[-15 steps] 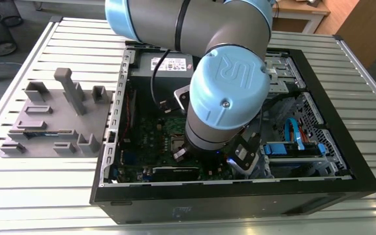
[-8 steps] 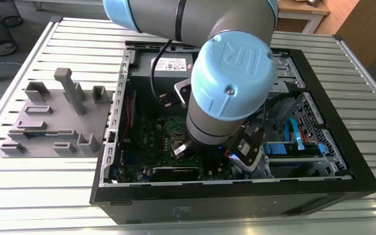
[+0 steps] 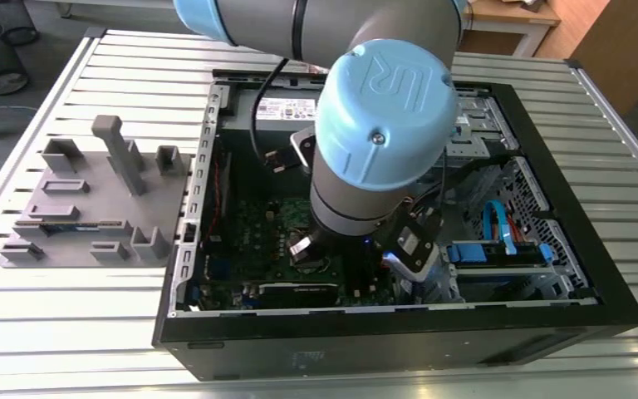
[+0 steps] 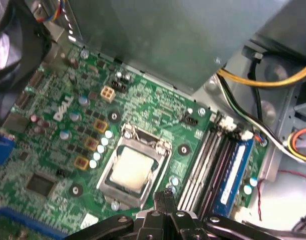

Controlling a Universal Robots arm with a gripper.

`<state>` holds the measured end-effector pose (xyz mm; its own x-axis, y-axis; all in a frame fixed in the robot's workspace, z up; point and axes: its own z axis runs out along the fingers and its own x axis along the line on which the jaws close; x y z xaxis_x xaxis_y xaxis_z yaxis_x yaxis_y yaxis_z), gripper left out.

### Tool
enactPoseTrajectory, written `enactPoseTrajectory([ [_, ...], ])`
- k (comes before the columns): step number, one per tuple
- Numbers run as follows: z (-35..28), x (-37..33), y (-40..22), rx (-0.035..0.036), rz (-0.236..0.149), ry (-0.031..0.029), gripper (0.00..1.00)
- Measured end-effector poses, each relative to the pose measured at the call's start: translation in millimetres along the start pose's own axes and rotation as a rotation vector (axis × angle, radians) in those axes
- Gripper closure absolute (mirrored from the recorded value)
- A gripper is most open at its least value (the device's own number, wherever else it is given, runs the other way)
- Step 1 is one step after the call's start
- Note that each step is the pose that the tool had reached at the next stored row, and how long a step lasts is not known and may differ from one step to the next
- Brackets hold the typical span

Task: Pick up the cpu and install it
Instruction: 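Install the first cpu locking lever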

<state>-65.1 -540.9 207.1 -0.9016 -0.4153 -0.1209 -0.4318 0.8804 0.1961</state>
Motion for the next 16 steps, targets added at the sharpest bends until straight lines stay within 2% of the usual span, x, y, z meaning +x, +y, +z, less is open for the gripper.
enactPoseTrajectory([
  [9, 3.4, 10.1, 22.9, 0.0007, 0.000, -0.0014, 0.89],
  [13, 3.6, 14.2, 26.4, 0.0022, 0.000, -0.0045, 0.89],
  [16, 2.9, 14.5, 29.0, 0.0033, 0.000, -0.0066, 0.89],
])
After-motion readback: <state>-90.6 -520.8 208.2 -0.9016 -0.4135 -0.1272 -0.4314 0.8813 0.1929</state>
